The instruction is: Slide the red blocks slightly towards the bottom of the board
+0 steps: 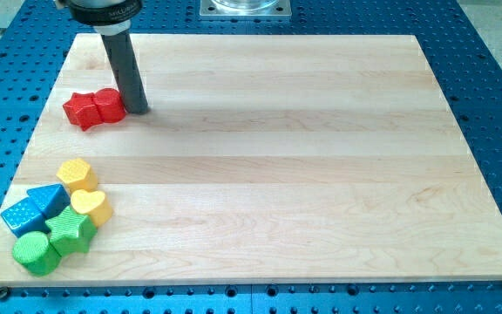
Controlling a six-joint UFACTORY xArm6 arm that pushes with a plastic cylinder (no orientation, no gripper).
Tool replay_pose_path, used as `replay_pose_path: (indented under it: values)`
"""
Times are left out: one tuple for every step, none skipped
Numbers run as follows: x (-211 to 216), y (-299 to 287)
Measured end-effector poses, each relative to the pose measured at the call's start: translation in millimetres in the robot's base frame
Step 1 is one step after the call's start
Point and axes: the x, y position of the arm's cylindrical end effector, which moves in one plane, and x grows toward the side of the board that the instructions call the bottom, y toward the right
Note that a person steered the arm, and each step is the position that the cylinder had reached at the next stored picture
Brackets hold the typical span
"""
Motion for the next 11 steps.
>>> replay_pose_path:
  values:
    - [-17, -1]
    - [-30, -2]
    - [-44, -4]
    - [-44, -13]
    - [-43, -14]
    - [-28, -24]
    - [-16, -35]
    - [-6, -46]
    - [-6, -47]
    - [-3, -51]
    - [-5, -51]
